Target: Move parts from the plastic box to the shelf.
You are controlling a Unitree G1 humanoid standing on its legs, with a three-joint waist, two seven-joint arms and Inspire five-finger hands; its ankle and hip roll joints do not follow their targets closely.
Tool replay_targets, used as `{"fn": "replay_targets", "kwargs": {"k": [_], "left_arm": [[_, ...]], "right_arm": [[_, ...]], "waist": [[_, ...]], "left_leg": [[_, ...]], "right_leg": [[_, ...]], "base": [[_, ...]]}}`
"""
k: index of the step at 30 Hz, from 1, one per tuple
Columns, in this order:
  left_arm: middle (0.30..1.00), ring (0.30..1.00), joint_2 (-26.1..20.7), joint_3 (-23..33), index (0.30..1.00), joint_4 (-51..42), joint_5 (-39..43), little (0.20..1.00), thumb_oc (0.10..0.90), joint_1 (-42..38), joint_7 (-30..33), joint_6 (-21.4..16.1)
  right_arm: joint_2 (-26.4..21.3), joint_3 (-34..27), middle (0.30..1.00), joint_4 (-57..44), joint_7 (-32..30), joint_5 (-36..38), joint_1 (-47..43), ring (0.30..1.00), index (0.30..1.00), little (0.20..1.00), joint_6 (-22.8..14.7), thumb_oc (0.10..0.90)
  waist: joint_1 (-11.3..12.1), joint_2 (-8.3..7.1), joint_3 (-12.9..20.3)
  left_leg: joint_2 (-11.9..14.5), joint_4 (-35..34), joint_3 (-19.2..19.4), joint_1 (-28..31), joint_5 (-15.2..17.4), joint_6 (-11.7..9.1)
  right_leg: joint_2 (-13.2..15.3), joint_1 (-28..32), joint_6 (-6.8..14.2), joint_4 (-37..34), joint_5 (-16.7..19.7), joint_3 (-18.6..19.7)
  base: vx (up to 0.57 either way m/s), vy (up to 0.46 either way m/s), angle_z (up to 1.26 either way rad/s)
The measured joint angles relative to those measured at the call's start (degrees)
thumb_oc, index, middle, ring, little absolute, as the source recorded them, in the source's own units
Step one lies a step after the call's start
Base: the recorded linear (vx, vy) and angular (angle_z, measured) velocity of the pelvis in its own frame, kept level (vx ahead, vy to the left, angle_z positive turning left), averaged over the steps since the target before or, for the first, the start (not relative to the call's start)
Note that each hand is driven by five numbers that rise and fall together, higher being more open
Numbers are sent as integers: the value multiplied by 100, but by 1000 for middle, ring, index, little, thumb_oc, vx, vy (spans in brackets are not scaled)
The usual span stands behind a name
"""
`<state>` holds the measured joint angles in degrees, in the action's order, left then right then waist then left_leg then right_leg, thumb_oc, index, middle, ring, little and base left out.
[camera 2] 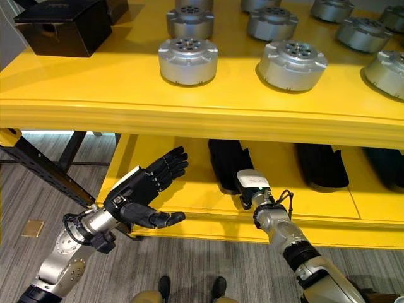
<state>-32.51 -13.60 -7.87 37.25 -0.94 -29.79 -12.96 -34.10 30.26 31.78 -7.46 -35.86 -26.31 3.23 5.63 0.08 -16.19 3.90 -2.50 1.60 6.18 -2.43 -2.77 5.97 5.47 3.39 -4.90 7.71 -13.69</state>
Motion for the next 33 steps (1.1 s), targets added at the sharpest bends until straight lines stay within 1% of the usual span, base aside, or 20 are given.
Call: {"fn": "replay_targets", "kwargs": {"k": [2, 3, 5, 9, 13, 16, 33], "left_arm": [[1000, 1000, 8, 4, 1000, 0, -40, 1000, 900, 0, 0, 8], [1000, 1000, 15, 11, 1000, 0, -48, 1000, 900, 1, -1, 23], [1000, 1000, 34, 36, 1000, 0, -89, 1000, 900, -3, -2, 47], [1000, 1000, 83, 39, 1000, 2, -179, 1000, 900, -8, -43, 77], [1000, 1000, 244, 39, 1000, 1, -204, 1000, 900, -9, -68, 111], [1000, 1000, 244, 39, 1000, 2, -206, 1000, 900, -9, -71, 142], [1000, 1000, 244, 39, 1000, 2, -210, 1000, 900, -9, -78, 156]], "right_arm": [[76, -105, 1000, 24, 31, 371, 1, 1000, 1000, 1000, 109, 900], [203, -311, 1000, 64, 68, 687, 2, 1000, 1000, 1000, 192, 900], [338, -536, 1000, 170, 125, 987, 3, 1000, 1000, 1000, 220, 900], [374, -562, 1000, 210, 203, 1315, 92, 1000, 1000, 1000, 252, 900], [451, -655, 1000, 211, 190, 1531, 99, 1000, 1000, 1000, 313, 900], [473, -700, 1000, 208, 183, 1784, 96, 1000, 1000, 1000, 331, 900], [681, -795, 1000, 189, 196, 1916, 94, 1000, 1000, 1000, 341, 900]], "waist": [[-12, 16, 8], [-42, 22, 12], [-78, 26, 14], [-90, 38, 22], [-85, 65, 38], [-84, 86, 50], [-86, 85, 51]], "left_leg": [[0, 2, -1, 0, 0, 0], [0, 4, -2, 1, 0, 0], [0, 11, 2, 3, 0, 0], [4, 14, 7, 9, 0, 0], [4, 19, 11, 20, 0, 0], [6, 19, 14, 23, 0, 0], [10, 18, 76, 63, 9, 8]], "right_leg": [[-1, 0, 0, 0, 0, 0], [-1, 3, -1, 0, 0, 0], [-1, 4, -2, 2, 2, 5], [-6, 10, -6, 2, 4, 10], [-6, 22, -9, 3, 6, 13], [-8, 24, -16, 7, 11, 16], [-5, 23, -27, 41, 20, 77]], "base": [[0, 0, 0], [0, 0, 0], [0, 0, 0], [0, 0, 0], [0, 0, 0], [0, 0, 0], [1, 0, 0]]}}
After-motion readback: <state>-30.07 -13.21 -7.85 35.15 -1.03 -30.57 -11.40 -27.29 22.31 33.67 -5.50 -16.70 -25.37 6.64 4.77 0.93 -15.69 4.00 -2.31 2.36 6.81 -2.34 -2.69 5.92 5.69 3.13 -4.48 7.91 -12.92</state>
